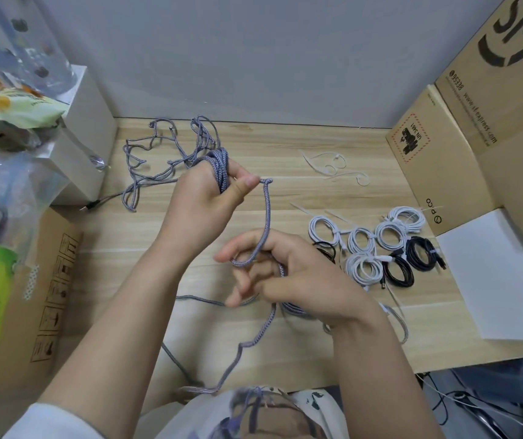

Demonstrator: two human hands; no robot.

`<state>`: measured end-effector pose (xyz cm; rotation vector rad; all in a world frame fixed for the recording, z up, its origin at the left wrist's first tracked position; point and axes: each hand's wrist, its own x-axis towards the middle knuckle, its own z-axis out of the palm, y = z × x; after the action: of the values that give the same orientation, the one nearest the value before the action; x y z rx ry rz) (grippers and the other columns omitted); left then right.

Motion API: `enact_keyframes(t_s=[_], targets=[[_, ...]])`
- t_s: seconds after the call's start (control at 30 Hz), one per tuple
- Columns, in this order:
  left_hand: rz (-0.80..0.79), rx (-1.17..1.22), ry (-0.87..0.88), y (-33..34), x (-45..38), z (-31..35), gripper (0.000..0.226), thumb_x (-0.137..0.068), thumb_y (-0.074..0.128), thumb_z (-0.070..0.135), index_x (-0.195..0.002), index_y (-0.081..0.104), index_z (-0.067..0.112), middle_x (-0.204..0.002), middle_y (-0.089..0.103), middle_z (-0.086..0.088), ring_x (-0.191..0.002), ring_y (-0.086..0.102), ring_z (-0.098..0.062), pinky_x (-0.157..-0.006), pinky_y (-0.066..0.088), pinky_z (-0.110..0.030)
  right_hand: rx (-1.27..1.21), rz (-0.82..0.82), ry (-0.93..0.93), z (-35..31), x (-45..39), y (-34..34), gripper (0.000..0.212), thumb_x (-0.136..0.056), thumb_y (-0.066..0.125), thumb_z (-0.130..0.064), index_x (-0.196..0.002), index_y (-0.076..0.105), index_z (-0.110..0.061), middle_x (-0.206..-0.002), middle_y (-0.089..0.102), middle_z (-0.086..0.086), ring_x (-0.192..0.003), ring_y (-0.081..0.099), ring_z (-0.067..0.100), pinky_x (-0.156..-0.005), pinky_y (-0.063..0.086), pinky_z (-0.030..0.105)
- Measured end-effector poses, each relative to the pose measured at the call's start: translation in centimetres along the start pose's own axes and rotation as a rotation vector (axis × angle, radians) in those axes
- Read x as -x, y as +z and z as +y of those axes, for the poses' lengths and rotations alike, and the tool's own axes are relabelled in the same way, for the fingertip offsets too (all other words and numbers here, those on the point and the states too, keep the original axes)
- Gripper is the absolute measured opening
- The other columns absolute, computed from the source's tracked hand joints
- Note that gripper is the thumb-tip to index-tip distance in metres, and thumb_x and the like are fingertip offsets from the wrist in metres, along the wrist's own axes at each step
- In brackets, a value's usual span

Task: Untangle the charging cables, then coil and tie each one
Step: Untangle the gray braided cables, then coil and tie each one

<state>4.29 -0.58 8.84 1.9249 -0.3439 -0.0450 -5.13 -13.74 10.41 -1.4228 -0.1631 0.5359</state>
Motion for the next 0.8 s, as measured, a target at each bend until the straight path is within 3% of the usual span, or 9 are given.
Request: enact_keyframes(t_s=[0.1,0.17,0.23,0.3,0.37,0.47,0.57,0.63,0.8], targets=[[-0.058,-0.146,0.014,0.0,0.1,-0.9,0.019,-0.088,0.063,0.03,-0.075,0.058,0.019,-0.058,0.053,0.01,-0.054,0.049,0.001,-0.055,0.036,-0.012,-0.186,-0.039,-0.07,-0.5,0.5,-0.6,0.063,-0.058,0.034,0.019,-0.088,0.067,-0.024,-0.069,0.057,0.0,-0.07,0.067,0.018,-0.07,0.052,0.025],[-0.161,-0.243,-0.005,0.0,0.3,-1.3,0.02,-0.081,0.068,0.034,-0.072,0.057,0.02,-0.06,0.054,0.008,-0.058,0.049,-0.006,-0.059,0.038,-0.024,-0.26,-0.021,-0.12,-0.6,0.7,-0.9,0.05,-0.059,0.045,0.016,-0.081,0.066,-0.024,-0.074,0.06,-0.004,-0.07,0.067,0.017,-0.068,0.052,0.025],[-0.256,-0.396,-0.017,0.0,0.5,-1.5,0.024,-0.075,0.067,0.035,-0.063,0.051,0.024,-0.056,0.049,0.007,-0.061,0.047,-0.019,-0.057,0.033,-0.034,-0.249,0.004,-0.16,-0.8,0.7,-1.1,0.034,-0.062,0.059,0.009,-0.074,0.064,-0.022,-0.079,0.06,-0.006,-0.075,0.066,0.017,-0.07,0.053,0.027],[-0.336,-0.428,-0.049,0.1,0.6,-1.6,0.034,-0.077,0.058,0.043,-0.054,0.046,0.022,-0.048,0.045,0.003,-0.055,0.046,-0.018,-0.052,0.03,-0.032,-0.163,0.099,-0.153,-0.8,0.6,-1.3,0.034,-0.063,0.065,0.009,-0.064,0.059,-0.025,-0.074,0.059,-0.005,-0.074,0.063,0.017,-0.072,0.052,0.027],[-0.43,-0.256,-0.165,0.0,0.7,-1.7,0.048,-0.088,0.056,0.048,-0.051,0.052,0.016,-0.036,0.042,0.004,-0.039,0.04,-0.009,-0.045,0.031,-0.025,-0.141,0.241,-0.142,-0.6,0.5,-1.5,0.038,-0.064,0.065,0.006,-0.054,0.05,-0.027,-0.066,0.051,-0.004,-0.064,0.054,0.017,-0.066,0.05,0.027],[-0.695,0.052,-0.314,-0.9,0.8,-2.0,0.055,-0.086,0.054,0.054,-0.053,0.057,0.01,-0.032,0.037,-0.001,-0.033,0.032,-0.015,-0.046,0.033,-0.022,-0.086,0.466,-0.14,-0.2,0.2,-2.0,0.042,-0.063,0.069,-0.002,-0.046,0.04,-0.026,-0.059,0.04,0.0,-0.056,0.046,0.016,-0.059,0.045,0.022],[-1.069,0.342,-0.323,-2.4,0.9,-2.1,0.048,-0.086,0.056,0.051,-0.053,0.061,0.018,-0.031,0.034,0.003,-0.032,0.032,-0.014,-0.062,0.046,-0.027,-0.12,0.605,-0.105,0.3,-0.1,-2.8,0.042,-0.065,0.068,-0.008,-0.044,0.036,-0.025,-0.051,0.038,-0.004,-0.047,0.05,0.012,-0.053,0.043,0.017],[-1.252,0.639,-0.255,-2.9,0.8,-1.9,0.043,-0.091,0.052,0.052,-0.061,0.064,0.023,-0.034,0.031,0.011,-0.03,0.03,-0.011,-0.061,0.045,-0.025,-0.161,0.625,-0.076,0.5,-0.4,-2.9,0.043,-0.067,0.069,-0.005,-0.047,0.037,-0.026,-0.047,0.037,-0.008,-0.04,0.045,0.01,-0.051,0.042,0.019],[-1.318,1.312,-0.068,-1.7,0.6,-0.1,0.034,-0.1,0.039,0.039,-0.074,0.05,0.02,-0.039,0.021,0.005,-0.032,0.022,-0.014,-0.069,0.044,-0.025,-0.157,0.62,-0.015,0.8,-1.2,-2.1,0.032,-0.075,0.07,0.002,-0.077,0.044,-0.016,-0.053,0.042,-0.007,-0.03,0.026,0.004,-0.042,0.04,0.023]])
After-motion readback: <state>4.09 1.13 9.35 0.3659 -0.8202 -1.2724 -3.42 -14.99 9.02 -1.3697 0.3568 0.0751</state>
